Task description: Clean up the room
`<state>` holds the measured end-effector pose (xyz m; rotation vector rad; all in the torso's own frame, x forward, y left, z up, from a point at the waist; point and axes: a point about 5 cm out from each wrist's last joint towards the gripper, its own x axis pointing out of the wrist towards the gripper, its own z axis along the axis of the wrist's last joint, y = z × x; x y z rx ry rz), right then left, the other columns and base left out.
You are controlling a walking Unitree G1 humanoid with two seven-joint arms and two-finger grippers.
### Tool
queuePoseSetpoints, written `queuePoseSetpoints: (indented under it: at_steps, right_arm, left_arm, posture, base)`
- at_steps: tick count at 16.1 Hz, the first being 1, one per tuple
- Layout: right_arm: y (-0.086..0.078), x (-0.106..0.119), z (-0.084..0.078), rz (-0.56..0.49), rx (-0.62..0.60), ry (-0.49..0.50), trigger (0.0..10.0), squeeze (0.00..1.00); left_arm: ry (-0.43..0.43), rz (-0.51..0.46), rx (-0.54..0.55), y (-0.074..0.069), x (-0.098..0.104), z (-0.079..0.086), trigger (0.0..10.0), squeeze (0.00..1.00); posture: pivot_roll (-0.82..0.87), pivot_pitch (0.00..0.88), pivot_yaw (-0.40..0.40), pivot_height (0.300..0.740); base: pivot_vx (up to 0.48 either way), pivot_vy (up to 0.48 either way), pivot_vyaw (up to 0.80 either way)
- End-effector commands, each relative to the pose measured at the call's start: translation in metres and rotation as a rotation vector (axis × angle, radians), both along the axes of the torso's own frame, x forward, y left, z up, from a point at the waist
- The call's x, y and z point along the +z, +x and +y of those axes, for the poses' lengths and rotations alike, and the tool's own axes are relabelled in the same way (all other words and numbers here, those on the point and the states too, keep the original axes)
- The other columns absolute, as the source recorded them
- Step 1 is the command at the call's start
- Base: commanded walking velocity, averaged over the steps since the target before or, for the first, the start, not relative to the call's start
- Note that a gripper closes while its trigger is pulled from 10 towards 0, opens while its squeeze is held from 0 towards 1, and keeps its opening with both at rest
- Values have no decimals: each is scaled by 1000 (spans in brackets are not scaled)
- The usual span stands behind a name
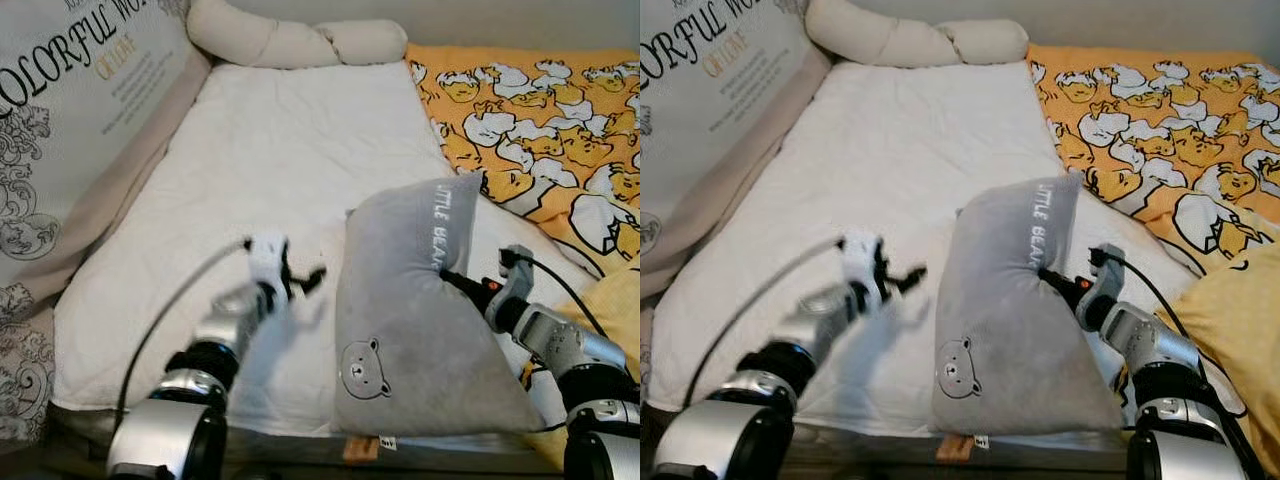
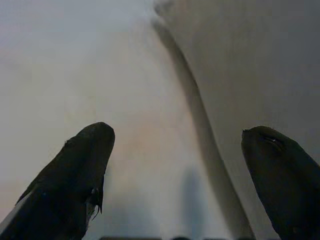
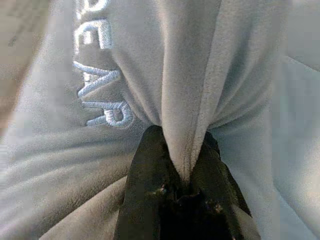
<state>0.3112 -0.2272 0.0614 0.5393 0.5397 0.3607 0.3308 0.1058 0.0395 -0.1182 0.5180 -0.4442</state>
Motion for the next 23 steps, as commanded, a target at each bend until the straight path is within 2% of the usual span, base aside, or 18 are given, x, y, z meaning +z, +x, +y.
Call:
queuePoseSetpoints:
  at_steps: [1,3,4,5,6,7,8,10,12,15,16,17,18,19,20,21,23]
  right_arm:
    - [7,9,18,-28,66,33,0,0]
    - [22,32,49,-106,148,89,0,0]
    - [25,36,58,-116,176,99,0,0]
    - [28,41,72,-130,220,115,0,0]
    - [30,44,80,-135,241,124,0,0]
    - [31,45,85,-140,252,131,0,0]
    - [33,50,94,-149,266,142,0,0]
    - [39,62,108,-175,275,173,0,0]
    - [43,63,105,-161,221,179,0,0]
    - [40,55,89,-134,158,188,0,0]
    - [39,55,86,-133,152,196,0,0]
    - [30,41,76,-93,144,175,0,0]
    - [23,25,66,-39,117,144,0,0]
    - [20,18,62,-16,103,130,0,0]
    - [8,-10,48,79,40,57,0,0]
    - [2,-21,44,120,15,29,0,0]
    - [-4,-30,39,150,3,-4,0,0]
  left_arm:
    - [27,19,-19,-2,-4,-5,10000,0]
    - [141,69,-121,-16,-20,-19,10000,0]
    - [136,61,-149,-16,-18,-27,10000,0]
    - [78,16,-205,-13,-9,-43,10000,0]
    - [27,-8,-237,-11,-1,-53,10000,0]
    - [-4,-32,-253,-8,4,-57,10000,0]
    - [-69,-69,-263,-3,16,-62,10000,0]
    - [-190,-151,-203,18,47,-50,10000,0]
    - [-242,-234,-183,31,72,-23,10000,0]
    - [-228,-325,-225,32,96,23,10000,0]
    - [-232,-347,-217,33,103,31,10000,0]
    - [-254,-369,-211,30,115,43,10000,0]
    - [-257,-354,-228,26,116,45,10000,0]
    - [-255,-344,-238,24,115,44,10000,0]
    - [-152,-247,-286,10,84,39,10000,0]
    - [-106,-190,-289,4,67,37,10000,0]
    - [-68,-181,-261,3,59,38,10000,0]
  posture:
    - [-5,0,58,740]
    - [5,0,42,740]
    - [13,0,33,740]
    - [25,0,24,740]
    - [32,0,18,740]
    - [36,0,16,740]
    - [38,0,15,740]
    - [44,0,19,740]
    - [51,0,23,740]
    - [59,0,29,740]
    - [63,0,28,740]
    - [68,0,29,740]
    - [70,0,31,740]
    - [70,0,31,740]
    - [65,0,41,740]
    - [64,0,42,740]
    - [57,0,50,740]
  base:
    - [0,0,0]
    - [0,0,0]
    - [0,0,0]
    - [0,0,0]
    - [0,0,0]
    - [0,0,0]
    - [0,0,0]
    - [0,0,0]
    - [0,0,0]
    - [0,0,0]
    - [0,0,0]
    - [0,0,0]
    - [0,0,0]
    - [0,0,0]
    - [0,0,0]
    - [0,0,0]
    - [0,0,0]
